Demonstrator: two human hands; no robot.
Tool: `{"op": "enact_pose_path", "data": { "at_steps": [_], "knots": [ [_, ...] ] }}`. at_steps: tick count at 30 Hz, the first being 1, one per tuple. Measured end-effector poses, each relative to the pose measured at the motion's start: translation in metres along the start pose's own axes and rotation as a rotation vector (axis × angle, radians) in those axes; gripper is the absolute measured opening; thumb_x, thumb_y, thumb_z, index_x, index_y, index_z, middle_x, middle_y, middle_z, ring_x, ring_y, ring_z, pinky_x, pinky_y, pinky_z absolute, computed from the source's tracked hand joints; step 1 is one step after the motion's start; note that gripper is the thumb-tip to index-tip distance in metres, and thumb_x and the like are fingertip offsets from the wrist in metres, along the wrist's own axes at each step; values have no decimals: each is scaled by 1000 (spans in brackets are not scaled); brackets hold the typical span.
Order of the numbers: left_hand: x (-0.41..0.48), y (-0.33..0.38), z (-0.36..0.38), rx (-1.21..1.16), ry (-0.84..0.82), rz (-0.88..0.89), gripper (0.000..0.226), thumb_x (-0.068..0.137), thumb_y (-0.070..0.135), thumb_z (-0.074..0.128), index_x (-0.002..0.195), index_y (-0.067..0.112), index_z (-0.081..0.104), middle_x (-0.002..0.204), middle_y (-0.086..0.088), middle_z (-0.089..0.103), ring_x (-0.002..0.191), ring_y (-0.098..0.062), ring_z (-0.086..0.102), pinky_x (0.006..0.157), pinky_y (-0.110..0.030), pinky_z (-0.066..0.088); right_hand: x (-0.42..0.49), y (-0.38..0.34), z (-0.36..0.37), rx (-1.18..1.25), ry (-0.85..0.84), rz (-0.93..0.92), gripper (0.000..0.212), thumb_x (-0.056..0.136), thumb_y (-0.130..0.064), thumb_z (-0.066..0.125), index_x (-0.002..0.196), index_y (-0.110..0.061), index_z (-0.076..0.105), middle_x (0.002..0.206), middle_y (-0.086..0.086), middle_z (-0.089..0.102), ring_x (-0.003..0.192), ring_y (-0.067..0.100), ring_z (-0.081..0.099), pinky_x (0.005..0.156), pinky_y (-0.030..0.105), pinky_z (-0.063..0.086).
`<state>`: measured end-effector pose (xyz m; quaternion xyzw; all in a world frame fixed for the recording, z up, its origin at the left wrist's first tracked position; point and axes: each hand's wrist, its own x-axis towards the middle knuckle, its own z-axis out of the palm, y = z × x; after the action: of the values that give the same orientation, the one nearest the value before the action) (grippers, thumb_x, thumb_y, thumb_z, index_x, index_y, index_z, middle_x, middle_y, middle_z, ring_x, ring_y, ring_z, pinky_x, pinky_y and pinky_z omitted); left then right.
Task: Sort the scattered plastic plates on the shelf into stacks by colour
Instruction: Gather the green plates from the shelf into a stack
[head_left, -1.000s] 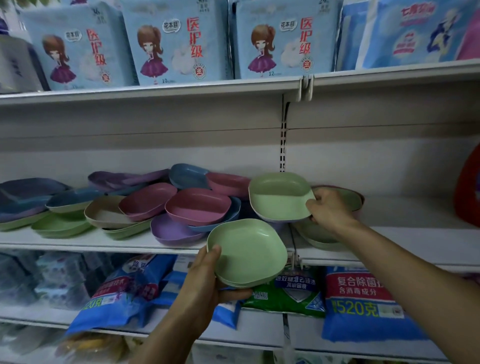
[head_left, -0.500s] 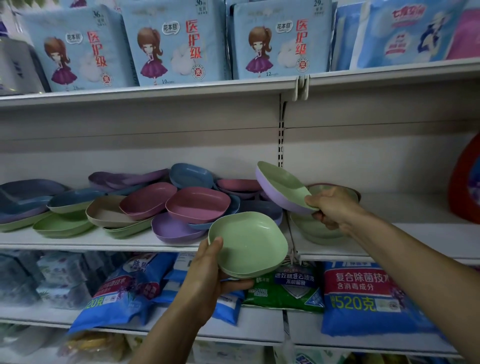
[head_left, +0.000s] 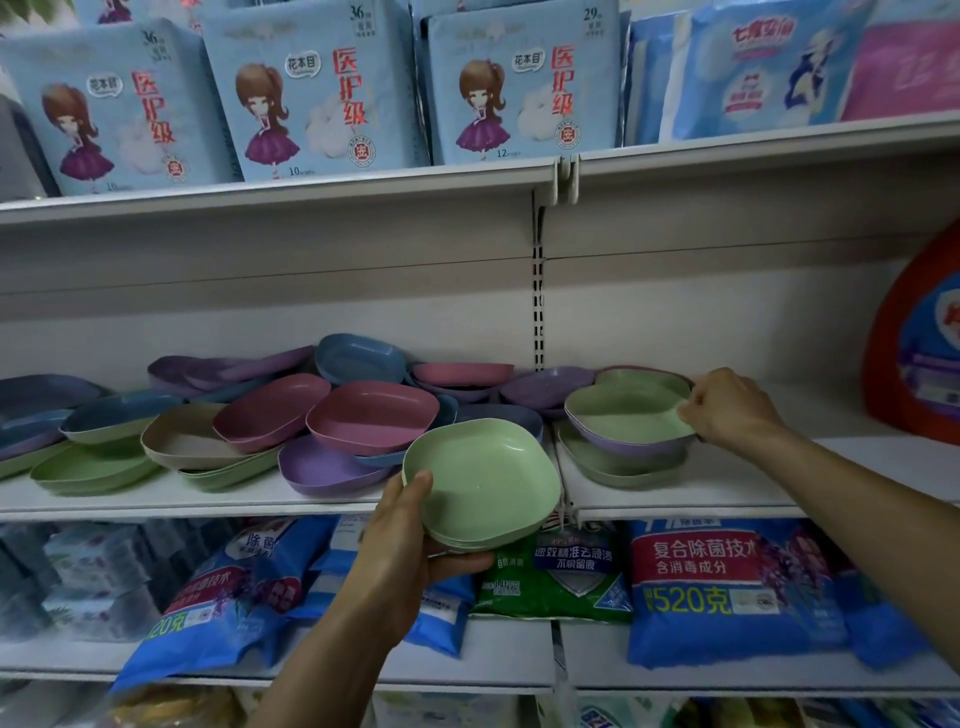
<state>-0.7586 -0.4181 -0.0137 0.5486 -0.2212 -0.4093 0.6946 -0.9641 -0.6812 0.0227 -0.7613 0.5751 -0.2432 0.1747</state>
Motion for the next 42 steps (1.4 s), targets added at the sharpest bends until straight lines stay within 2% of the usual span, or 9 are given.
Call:
{"op": "enact_pose_path", "data": {
  "at_steps": [3, 6, 10, 18, 23, 29, 33, 37, 42],
  "knots": [
    [3, -3, 6, -2, -24, -3, 31, 102, 31, 41, 132, 25, 48, 127, -11, 53, 100, -42, 65, 55, -38, 59, 0, 4, 3, -85, -11, -45, 4, 81, -6, 53, 80, -7, 57, 79, 14, 65, 70, 28, 64, 53, 26, 45],
    [4, -4, 11, -1, -33, -6, 30, 102, 30, 41, 131, 24, 48, 124, -11, 53, 99, -42, 65, 53, -37, 59, 2, 2, 2, -151, 4, -55, 16, 82, -2, 49, 68, -10, 50, 74, 10, 61, 69, 27, 61, 50, 24, 40],
    [5, -3, 17, 11, -31, 1, 28, 102, 31, 42, 129, 24, 49, 122, -10, 54, 93, -39, 68, 57, -38, 59, 9, 15, -16, -188, 86, 10, 21, 78, 2, 53, 63, -10, 45, 82, 15, 59, 77, 32, 60, 59, 28, 41],
    [6, -7, 61, 14, -90, -35, 14, 103, 28, 41, 110, 24, 52, 114, -11, 57, 71, -32, 73, 56, -38, 61, 1, 60, -34, -194, 70, 167, 8, 83, -10, 54, 76, -6, 57, 72, 7, 57, 67, 26, 58, 54, 25, 41],
    [11, -19, 93, -3, -121, -54, 22, 103, 28, 41, 122, 19, 49, 121, -14, 56, 89, -36, 69, 53, -37, 59, -1, 83, -46, -174, 110, 228, 11, 87, -19, 57, 82, -9, 57, 81, 8, 58, 72, 27, 56, 62, 27, 45],
    [13, -32, 115, -4, -118, -37, 27, 103, 31, 41, 128, 21, 47, 118, -11, 56, 88, -37, 69, 58, -44, 61, 0, 92, -58, 198, 272, 99, 17, 93, -16, 54, 91, -2, 63, 89, 17, 64, 85, 33, 62, 65, 28, 41],
    [9, -42, 125, 39, -118, 19, 38, 101, 43, 37, 133, 23, 43, 126, -10, 55, 87, -35, 72, 60, -44, 60, -25, 55, -55, 587, 151, -50, 17, 90, -11, 63, 73, -10, 58, 66, 5, 59, 56, 17, 54, 47, 20, 44],
    [5, -48, 127, 13, -155, 109, 47, 98, 52, 36, 134, 24, 45, 128, -13, 58, 83, -29, 74, 59, -40, 59, -53, 24, -42, 391, 119, -250, 18, 85, -14, 64, 69, -18, 57, 69, -1, 63, 61, 13, 55, 58, 26, 42],
    [-1, -46, 119, 3, -124, 145, 45, 94, 55, 41, 128, 27, 47, 129, -11, 53, 92, -36, 71, 68, -51, 60, -73, 13, -22, 266, 114, -316, 14, 82, -16, 62, 68, -15, 58, 68, -1, 65, 69, 21, 61, 65, 36, 52]
  ]
}}
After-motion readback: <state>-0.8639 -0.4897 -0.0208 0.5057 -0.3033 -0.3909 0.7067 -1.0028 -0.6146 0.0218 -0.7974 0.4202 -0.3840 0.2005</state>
